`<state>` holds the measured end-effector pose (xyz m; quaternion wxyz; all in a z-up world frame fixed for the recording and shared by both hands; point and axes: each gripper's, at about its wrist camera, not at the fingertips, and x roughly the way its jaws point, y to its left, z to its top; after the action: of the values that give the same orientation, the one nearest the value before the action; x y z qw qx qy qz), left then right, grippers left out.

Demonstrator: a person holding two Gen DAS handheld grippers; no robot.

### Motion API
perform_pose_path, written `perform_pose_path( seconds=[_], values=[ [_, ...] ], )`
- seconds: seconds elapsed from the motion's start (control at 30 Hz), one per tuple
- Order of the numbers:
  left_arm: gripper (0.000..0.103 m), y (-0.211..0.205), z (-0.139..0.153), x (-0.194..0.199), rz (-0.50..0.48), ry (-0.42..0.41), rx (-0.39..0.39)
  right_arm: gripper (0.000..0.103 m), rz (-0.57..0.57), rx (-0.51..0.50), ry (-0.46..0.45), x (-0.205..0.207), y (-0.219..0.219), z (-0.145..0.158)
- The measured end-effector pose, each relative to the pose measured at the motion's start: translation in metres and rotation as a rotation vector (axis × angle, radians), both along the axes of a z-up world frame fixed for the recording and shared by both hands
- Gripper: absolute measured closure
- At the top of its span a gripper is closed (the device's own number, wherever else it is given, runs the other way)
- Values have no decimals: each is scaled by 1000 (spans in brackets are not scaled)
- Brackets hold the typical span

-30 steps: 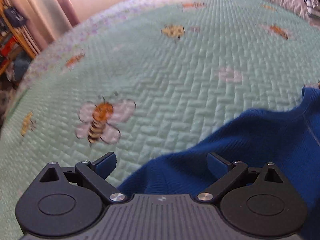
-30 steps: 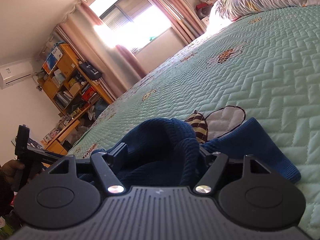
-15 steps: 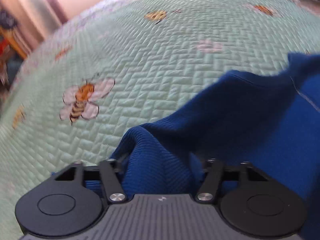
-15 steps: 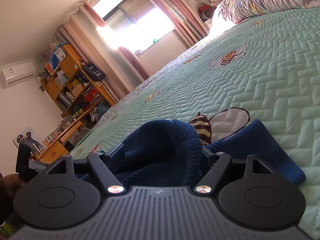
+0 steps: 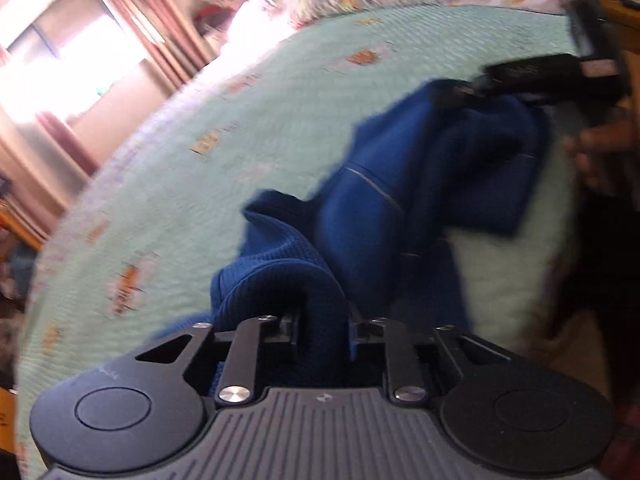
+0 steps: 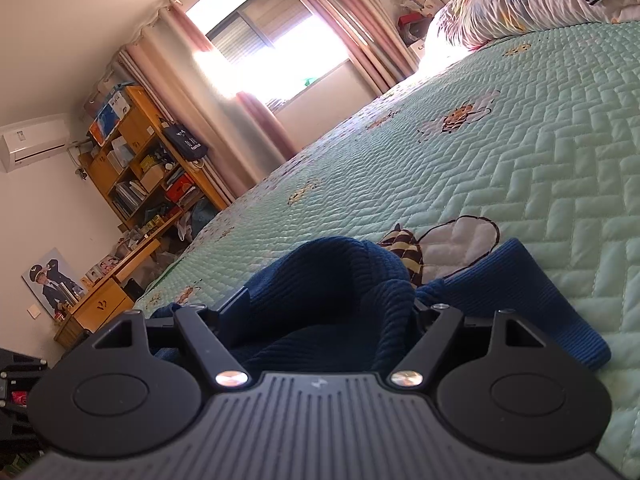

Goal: Fold clothes

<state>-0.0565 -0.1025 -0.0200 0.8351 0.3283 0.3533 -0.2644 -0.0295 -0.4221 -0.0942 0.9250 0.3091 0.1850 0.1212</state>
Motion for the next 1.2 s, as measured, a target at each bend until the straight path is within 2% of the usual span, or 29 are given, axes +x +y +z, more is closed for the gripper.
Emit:
perform_pose_path(
  seconds=[0.03, 0.07, 0.13, 0.17, 0.27, 0.37, 0.43, 0.5, 0.57, 0.67, 0.73, 0.8, 0.83, 0.9, 1.1, 1.2],
  values=[
    [39, 0, 0, -4, -12, 25, -12, 26, 0, 1, 0, 0, 0, 0],
    [23, 0, 2, -7, -24, 41, -25, 26, 0, 3, 0, 0, 0, 0],
    [17, 1, 6, -11, -31, 71, -53, 26, 0, 3, 0, 0, 0, 0],
    [16, 3, 11, -11, -18, 86, -73, 26, 0, 4, 0, 0, 0, 0],
    [17, 18, 34, -9, 18, 136, -206, 26, 1, 12, 0, -1, -1, 0],
    [18, 41, 68, -4, 30, 181, -414, 26, 2, 16, -1, -1, -2, 0],
    [18, 53, 90, 0, 46, 133, -507, 26, 1, 19, -1, -1, -2, 0],
    [16, 59, 102, 14, 101, 79, -545, 26, 1, 24, -2, -1, -2, -1],
    [15, 60, 102, 44, 186, 74, -544, 25, 1, 25, -2, -1, -2, -1],
    [15, 60, 84, 103, 354, 158, -517, 25, 3, 26, -2, -1, -3, -1],
    [15, 60, 68, 138, 446, 256, -514, 25, 4, 27, -2, 0, -3, -1],
    [16, 68, 49, 168, 513, 391, -536, 25, 5, 27, -3, 0, -4, -1],
    [17, 70, 41, 179, 525, 457, -549, 25, 5, 28, -3, 0, -4, -2],
    [17, 64, 29, 192, 536, 523, -535, 25, 6, 29, -3, 0, -5, -2],
    [17, 46, 0, 217, 575, 495, -349, 24, 9, 35, -8, 1, -5, -3],
    [16, 48, -16, 223, 600, 533, -320, 24, 11, 41, -11, 1, -6, -4]
  ],
)
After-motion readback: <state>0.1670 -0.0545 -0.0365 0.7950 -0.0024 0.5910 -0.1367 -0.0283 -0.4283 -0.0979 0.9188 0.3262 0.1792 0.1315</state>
